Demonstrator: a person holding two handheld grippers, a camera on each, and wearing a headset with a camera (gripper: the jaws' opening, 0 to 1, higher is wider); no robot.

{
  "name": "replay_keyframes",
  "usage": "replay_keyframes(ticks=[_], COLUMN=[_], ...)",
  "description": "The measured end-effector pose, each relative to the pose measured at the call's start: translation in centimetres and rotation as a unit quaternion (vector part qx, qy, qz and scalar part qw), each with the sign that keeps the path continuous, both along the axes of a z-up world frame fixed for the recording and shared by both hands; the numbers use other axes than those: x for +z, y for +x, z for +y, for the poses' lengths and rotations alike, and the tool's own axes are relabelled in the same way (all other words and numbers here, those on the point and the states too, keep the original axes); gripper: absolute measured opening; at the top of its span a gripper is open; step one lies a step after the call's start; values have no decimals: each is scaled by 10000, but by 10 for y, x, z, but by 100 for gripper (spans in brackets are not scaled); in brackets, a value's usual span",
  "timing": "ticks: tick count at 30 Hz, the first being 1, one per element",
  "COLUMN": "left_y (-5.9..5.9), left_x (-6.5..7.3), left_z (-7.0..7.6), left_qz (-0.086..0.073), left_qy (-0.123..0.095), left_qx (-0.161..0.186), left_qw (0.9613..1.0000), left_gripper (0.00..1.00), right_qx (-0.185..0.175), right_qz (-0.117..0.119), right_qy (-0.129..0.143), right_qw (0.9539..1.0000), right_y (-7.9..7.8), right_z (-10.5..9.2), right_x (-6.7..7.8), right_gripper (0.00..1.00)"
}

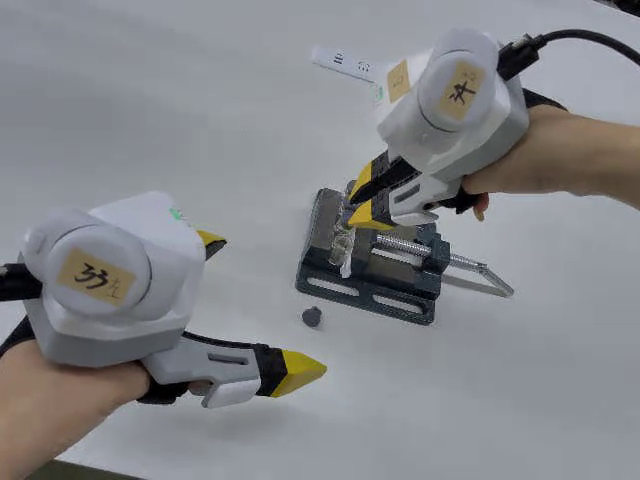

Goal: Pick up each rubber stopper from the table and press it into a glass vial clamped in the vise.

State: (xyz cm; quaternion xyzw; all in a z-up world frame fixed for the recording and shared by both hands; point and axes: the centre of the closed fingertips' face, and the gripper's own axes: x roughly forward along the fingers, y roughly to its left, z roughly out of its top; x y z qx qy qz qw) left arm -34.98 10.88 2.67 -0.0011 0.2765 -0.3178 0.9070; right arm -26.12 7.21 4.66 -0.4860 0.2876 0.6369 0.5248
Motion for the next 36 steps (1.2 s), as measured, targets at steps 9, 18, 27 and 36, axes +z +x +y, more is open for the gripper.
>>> replay_keyframes(ticks=[9,18,27,36], left_y=[11,16,14,10], left_x=[3,2,-4,-9], left_z=[13,15,12,11], left_qz=[-160,-165,-95,-9], left_qy=[113,149,107,71], left_qx=[140,109,80,81], left_qw=[9997,9997,9999,9999], left_gripper=[95,98,98,97], right_qx=[-102,-133,-90,48], right_qz=[505,538,569,422], right_qy=[-46,-137,-198,-456], right_qw=[9987,9984,9981,9981], right_y=[-2,3,0,-3], right_z=[-1,-3,-2,-1], right_x=[-2,-8,-13,-14], right_gripper=[0,0,0,0])
